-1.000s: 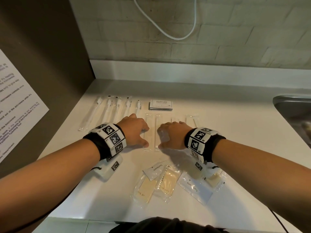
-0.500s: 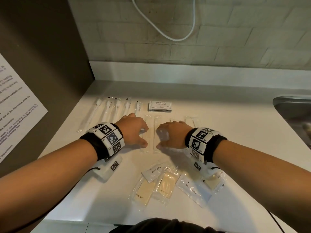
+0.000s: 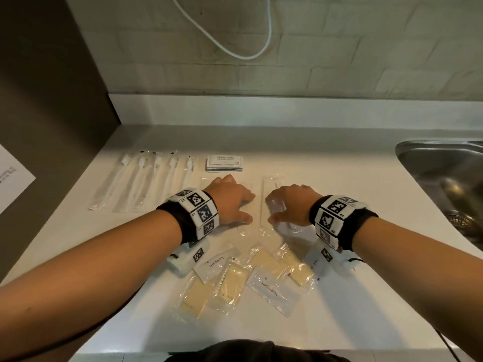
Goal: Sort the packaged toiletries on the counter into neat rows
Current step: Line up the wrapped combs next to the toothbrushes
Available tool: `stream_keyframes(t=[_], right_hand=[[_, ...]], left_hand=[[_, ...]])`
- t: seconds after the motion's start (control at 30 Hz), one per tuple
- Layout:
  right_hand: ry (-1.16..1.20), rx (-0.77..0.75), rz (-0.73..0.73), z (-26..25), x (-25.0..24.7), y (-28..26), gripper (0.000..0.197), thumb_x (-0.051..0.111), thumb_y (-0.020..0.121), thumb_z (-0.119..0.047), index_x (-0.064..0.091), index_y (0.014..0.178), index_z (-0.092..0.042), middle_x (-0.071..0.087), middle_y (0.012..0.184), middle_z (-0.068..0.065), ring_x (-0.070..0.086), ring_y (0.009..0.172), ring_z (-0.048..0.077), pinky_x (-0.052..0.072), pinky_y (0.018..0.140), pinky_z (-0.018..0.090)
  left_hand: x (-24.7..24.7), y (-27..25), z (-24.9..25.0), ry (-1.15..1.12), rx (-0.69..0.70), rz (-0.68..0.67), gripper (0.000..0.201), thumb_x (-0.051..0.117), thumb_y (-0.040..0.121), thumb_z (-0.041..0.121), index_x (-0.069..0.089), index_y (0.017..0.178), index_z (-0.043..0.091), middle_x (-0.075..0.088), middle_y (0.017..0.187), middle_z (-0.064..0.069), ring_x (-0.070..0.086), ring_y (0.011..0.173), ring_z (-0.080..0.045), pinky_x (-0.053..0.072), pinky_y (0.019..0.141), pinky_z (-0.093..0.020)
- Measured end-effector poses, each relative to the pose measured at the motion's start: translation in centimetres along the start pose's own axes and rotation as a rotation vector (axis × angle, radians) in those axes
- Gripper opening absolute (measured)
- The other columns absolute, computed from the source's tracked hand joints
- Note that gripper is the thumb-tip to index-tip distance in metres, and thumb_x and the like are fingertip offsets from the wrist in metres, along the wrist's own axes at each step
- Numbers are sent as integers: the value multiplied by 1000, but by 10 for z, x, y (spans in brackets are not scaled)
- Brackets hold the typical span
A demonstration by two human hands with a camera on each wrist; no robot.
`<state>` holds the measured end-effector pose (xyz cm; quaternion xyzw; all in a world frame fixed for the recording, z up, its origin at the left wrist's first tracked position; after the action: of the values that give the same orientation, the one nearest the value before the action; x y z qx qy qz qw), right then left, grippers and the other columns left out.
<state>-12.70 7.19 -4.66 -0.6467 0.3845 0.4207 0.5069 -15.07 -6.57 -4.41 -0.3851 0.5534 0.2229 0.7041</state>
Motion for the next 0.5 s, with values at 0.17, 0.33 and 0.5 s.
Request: stream_keyframes(t=[0.17, 0.33, 0.5], right_hand=[[-64, -86, 21, -11, 2, -3, 47, 57, 85, -53, 52, 128, -34, 59, 128, -6, 51, 122, 20, 28, 112, 47], [-51, -121, 1, -20, 3, 1, 50, 58, 84, -54, 51, 129, -35, 59, 127, -7, 54, 118, 20, 30, 110, 45], [-27, -124, 27, -22, 0, 6, 58, 62, 80, -54, 48, 132, -33, 58, 128, -6, 54, 117, 21, 35, 107, 43]], left_hand=[[4, -6, -5, 38, -24, 7, 59, 53, 82, 66, 60, 125, 27, 54, 139, 13, 37, 119, -20, 28, 98, -39], [1, -12, -8, 2, -49, 28, 65, 55, 84, 66, 51, 139, 32, 44, 150, 15, 34, 130, -21, 22, 106, -41], [-1, -15, -8, -19, -60, 48, 72, 58, 81, 67, 45, 144, 33, 34, 156, 13, 29, 137, -19, 19, 110, -41]])
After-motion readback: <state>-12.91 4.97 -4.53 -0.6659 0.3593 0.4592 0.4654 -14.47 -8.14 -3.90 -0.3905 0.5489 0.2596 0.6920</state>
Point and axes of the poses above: each hand's wrist, its own y-axis towards the middle knuckle, its own x-axis out of the palm, z = x × y, the point moved 7 cm from there along y, towards the middle knuckle
